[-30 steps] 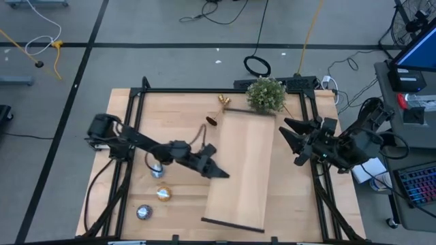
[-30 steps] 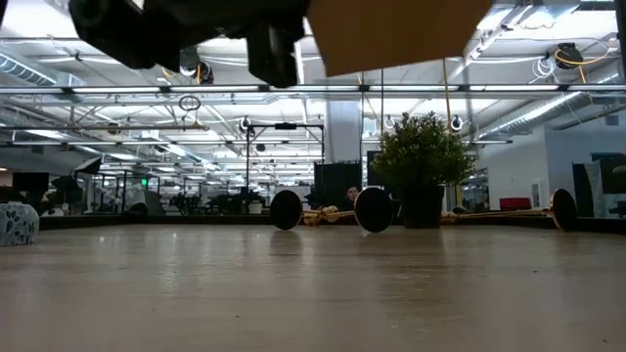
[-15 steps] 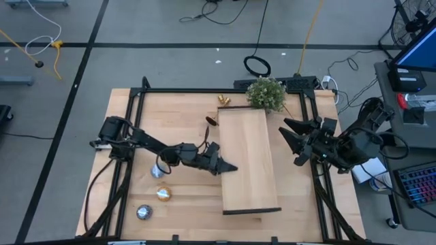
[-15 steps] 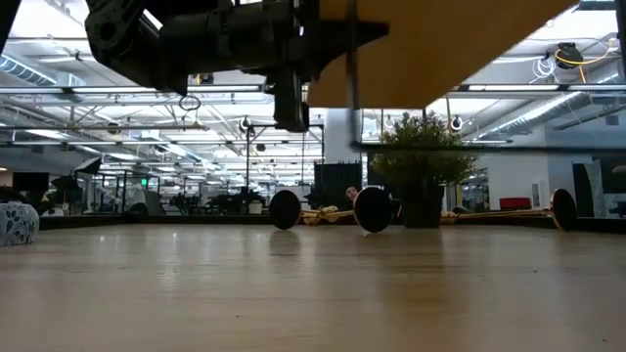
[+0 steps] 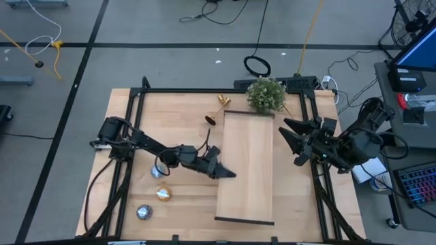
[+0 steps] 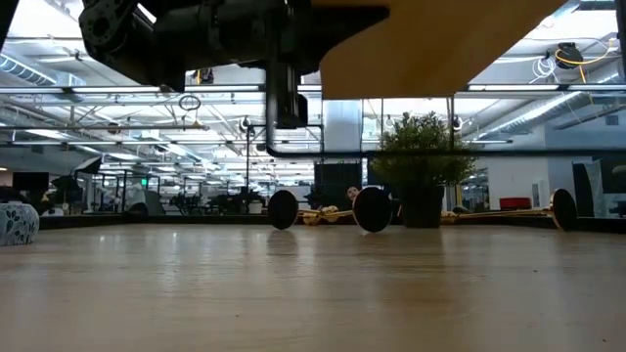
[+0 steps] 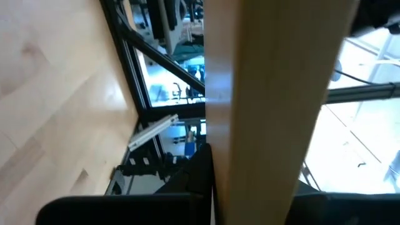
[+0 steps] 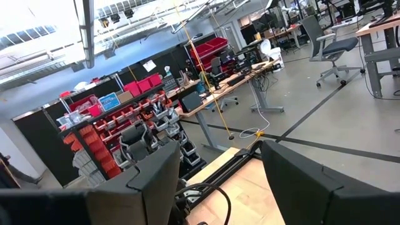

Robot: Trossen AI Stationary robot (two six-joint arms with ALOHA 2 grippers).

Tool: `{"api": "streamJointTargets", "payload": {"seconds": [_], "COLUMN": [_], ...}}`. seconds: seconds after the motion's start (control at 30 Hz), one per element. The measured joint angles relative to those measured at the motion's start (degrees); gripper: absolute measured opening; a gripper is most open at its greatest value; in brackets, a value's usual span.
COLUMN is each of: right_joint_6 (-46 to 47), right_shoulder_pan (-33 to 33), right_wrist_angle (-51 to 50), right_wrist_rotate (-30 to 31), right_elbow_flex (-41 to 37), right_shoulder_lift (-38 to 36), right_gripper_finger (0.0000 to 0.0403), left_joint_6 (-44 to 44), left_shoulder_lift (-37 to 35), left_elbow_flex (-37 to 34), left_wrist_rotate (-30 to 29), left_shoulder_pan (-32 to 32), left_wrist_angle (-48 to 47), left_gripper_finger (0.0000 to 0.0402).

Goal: Pick & Place candle stick holders
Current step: Prepare the shelf

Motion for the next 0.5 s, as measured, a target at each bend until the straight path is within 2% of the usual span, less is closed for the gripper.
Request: {"api": "streamJointTargets", "payload": {"seconds": [0.5], "right_joint_6": [0.2], "right_shoulder_pan": [0.0], "right_wrist_angle": [0.0], "right_wrist_rotate": [-0.2], "right_elbow_flex": [0.0], "right_shoulder_lift": [1.1], "right_gripper_finger": [0.0224], "left_joint_6": [-1.9], "left_shoulder_lift": [0.0], "left_elbow_flex": [0.0], "left_wrist_rotate": [-0.4], "left_shoulder_pan": [-0.5], "left_wrist_angle": [-1.2], "left_gripper_finger": [0.0049]}}
